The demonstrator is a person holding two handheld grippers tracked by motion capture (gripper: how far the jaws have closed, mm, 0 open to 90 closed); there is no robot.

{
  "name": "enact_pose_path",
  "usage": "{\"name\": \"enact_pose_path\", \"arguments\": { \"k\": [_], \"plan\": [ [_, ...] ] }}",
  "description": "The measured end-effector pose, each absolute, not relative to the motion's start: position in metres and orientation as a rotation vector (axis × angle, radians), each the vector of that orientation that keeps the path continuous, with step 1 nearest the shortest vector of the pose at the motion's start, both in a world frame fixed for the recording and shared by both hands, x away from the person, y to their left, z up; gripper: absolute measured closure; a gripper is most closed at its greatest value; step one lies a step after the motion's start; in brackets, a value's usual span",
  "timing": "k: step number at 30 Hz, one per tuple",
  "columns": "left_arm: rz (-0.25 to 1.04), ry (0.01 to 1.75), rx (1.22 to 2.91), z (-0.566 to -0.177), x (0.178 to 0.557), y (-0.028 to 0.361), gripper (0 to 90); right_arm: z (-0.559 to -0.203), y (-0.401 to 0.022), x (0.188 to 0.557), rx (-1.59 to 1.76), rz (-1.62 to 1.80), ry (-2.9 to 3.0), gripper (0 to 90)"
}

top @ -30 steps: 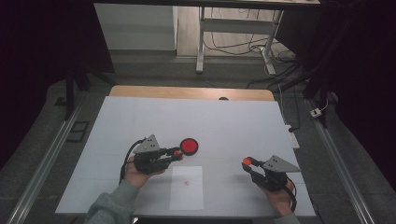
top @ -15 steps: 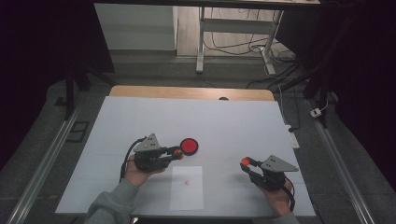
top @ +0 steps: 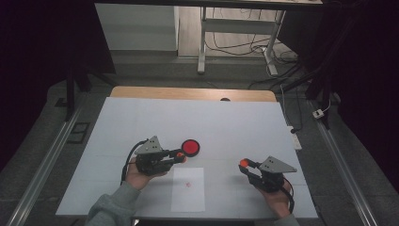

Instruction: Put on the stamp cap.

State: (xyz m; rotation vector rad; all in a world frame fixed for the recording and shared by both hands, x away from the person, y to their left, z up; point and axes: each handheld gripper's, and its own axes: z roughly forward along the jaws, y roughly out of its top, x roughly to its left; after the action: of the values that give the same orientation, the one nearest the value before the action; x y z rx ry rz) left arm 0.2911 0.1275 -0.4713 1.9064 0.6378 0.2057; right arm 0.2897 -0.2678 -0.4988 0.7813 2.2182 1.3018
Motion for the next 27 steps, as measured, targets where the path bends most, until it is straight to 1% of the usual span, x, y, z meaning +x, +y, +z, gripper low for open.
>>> {"name": "enact_pose_path", "arguments": {
  "k": [27],
  "plan": [
    [0.191,0.632,1.907,-0.471,0.29,0.127,72.0,-0.505,-0.23,0.292,0.704,1.323,2.302,64.6]
  ]
}}
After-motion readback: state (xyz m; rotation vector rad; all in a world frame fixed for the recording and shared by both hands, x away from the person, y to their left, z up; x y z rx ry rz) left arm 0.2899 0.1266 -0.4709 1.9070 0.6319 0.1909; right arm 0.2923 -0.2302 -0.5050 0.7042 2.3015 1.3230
